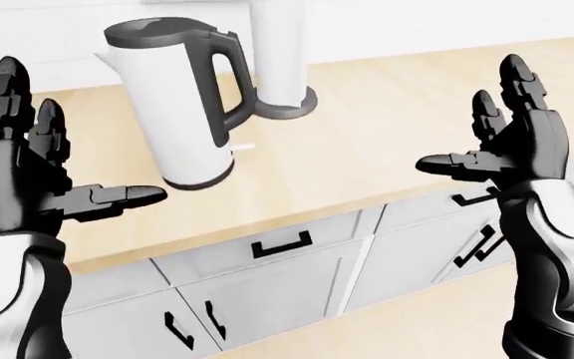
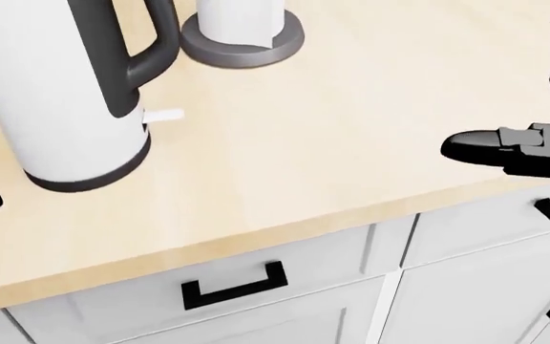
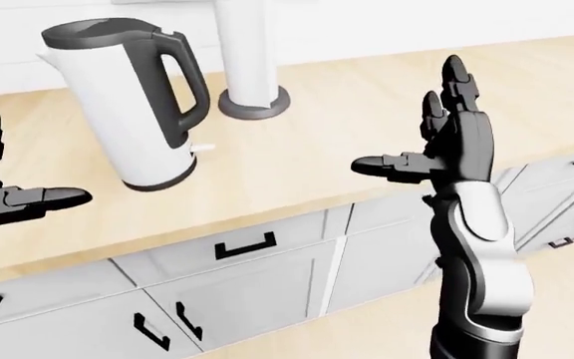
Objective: Press the button to open the lid of the electric kettle.
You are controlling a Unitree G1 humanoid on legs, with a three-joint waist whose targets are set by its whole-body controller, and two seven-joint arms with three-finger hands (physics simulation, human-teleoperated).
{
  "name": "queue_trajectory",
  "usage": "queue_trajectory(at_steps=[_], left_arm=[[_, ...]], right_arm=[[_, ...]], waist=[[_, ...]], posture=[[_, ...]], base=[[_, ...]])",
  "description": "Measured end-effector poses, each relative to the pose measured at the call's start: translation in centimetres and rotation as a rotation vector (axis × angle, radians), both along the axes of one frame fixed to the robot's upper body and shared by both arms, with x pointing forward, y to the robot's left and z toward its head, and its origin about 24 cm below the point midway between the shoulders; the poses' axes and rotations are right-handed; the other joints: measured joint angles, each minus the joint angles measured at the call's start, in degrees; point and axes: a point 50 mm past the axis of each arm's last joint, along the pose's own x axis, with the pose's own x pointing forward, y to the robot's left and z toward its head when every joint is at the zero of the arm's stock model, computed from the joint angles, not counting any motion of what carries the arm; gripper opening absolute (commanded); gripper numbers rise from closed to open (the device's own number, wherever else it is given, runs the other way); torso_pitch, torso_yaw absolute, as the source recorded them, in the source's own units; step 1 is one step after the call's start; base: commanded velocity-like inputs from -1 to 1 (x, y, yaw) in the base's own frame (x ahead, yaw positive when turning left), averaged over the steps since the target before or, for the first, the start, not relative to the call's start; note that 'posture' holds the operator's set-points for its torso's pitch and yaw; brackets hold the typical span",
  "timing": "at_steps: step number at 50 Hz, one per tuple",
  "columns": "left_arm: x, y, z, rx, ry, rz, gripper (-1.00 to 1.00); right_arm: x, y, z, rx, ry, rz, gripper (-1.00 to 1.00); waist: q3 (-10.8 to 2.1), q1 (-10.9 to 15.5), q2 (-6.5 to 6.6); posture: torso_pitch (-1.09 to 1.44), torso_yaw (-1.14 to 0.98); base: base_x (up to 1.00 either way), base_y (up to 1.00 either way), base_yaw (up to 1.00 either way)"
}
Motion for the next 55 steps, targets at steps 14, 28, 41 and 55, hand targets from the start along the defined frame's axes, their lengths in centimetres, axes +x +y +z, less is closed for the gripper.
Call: queue_trajectory(at_steps=[14, 28, 41, 55], left_arm=[[-1.4, 2.2, 2.0, 0.015, -0.023, 0.081, 1.0], [-1.9, 2.0, 3.4, 0.048, -0.038, 0.053, 1.0], [-2.2, 2.7, 3.5, 0.038, -0.038, 0.095, 1.0], [-1.9, 2.0, 3.5, 0.048, -0.037, 0.05, 1.0]], right_arm=[[0.2, 0.2, 1.0, 0.005, -0.001, 0.024, 1.0], [0.1, -1.1, 1.5, 0.01, -0.013, -0.038, 1.0], [0.3, -0.2, 1.2, 0.008, 0.003, 0.012, 1.0], [0.2, -1.1, 1.5, 0.01, -0.005, -0.039, 1.0]], waist=[[-0.02, 0.97, 5.87], [-0.15, -0.08, 0.09], [0.12, 0.83, 5.32], [-0.15, 0.05, 0.5]], posture=[[0.0, 0.0], [0.0, 0.0], [0.0, 0.0], [0.0, 0.0]], base=[[0.1, 0.1, 0.0], [0.1, 0.1, 0.0], [0.1, 0.1, 0.0], [0.1, 0.1, 0.0]])
